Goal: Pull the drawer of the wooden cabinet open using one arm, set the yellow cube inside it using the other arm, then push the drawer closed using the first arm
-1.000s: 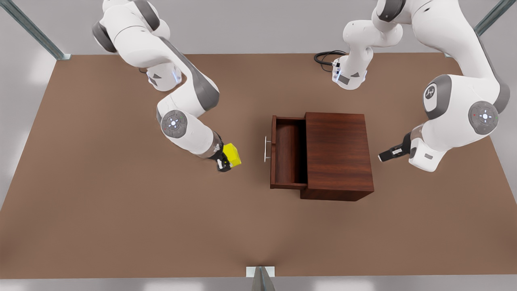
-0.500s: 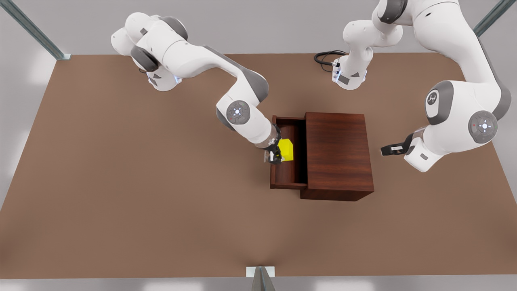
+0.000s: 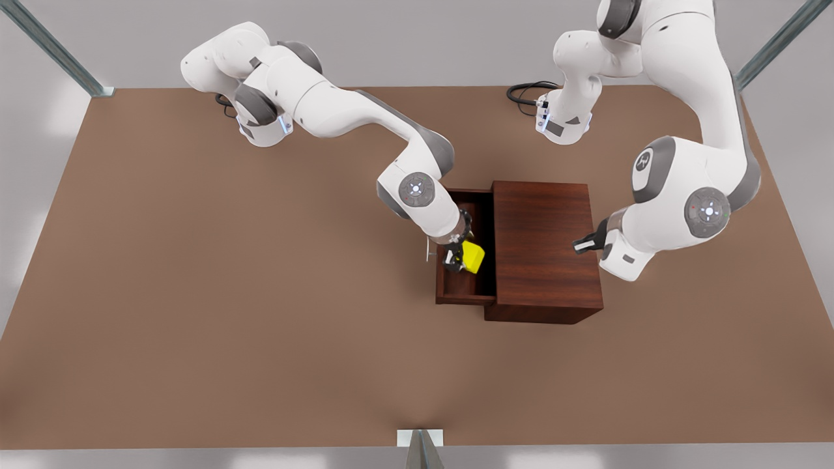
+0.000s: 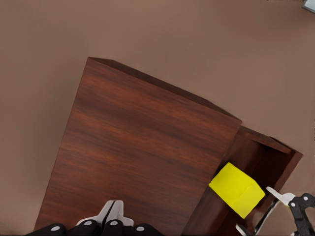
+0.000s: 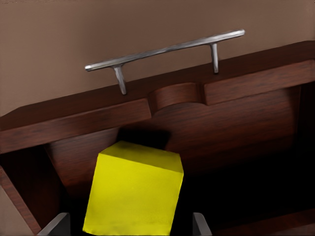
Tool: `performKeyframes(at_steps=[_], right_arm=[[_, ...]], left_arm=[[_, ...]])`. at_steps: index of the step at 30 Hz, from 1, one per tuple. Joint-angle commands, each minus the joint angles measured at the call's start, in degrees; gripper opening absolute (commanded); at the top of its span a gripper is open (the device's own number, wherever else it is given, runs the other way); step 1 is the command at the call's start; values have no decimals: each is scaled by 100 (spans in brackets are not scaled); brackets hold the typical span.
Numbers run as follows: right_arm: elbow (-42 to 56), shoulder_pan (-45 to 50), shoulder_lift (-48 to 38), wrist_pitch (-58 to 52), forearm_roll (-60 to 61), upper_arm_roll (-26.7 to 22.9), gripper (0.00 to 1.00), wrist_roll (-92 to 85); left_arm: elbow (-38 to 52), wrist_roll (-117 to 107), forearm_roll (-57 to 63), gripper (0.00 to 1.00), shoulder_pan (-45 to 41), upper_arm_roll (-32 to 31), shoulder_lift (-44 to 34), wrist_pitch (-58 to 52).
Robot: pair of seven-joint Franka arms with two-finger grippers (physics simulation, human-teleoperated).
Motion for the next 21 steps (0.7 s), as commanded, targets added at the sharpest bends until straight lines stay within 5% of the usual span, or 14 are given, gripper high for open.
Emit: performKeyframes(at_steps=[1,4,6,7,8,10,12,15,17,18,20,21], right_arm=[[-3,-1,-10,16,-4,-13,100,1125],[-55,-607,-484,-335,-171,127,100,941],[-705,-2248,-1029,-537,-846,1602,100,378],[-1075,-3760,-1047,-739,-1777,3324,100,273],[-1417,-4904,-1021,-1046,-2499,4504,100,97],[-1427,-5696,-1292,-2031,-2588,4769,100,-1834],[-2278,-6197,-2109,-2427,-3194,4558,100,-5339],[-2024,-5564,-2304,-3895,-3212,2765,100,-10211],[-2051,-6241,-2374,-3772,-3142,2835,100,-11185],[-2165,-5962,-2550,-3719,-2668,2126,100,-12234],[-2375,-4555,-2936,-3447,-1578,-240,100,-13613],[-2657,-4378,-3112,-3209,-1296,-522,100,-13992]], left_arm=[[3,-4388,-53,0,-264,-6,27,255],[3,-5110,123,0,-659,3,167,457],[38,-5901,263,0,-958,3,246,572],[56,-6155,342,0,-1037,3,246,572],[64,-6639,360,0,-1222,3,290,695],[73,-7991,571,0,-1749,3,404,1090],[73,-8985,589,0,-2206,3,589,1644],[73,-9593,580,0,-2751,3,765,2364],[73,-9689,650,0,-3041,20,976,2681],[73,-9838,843,0,-3199,20,1099,2865],[73,-9865,1010,0,-3367,20,1301,3059],[73,-9874,1098,0,-3402,20,1406,3156]])
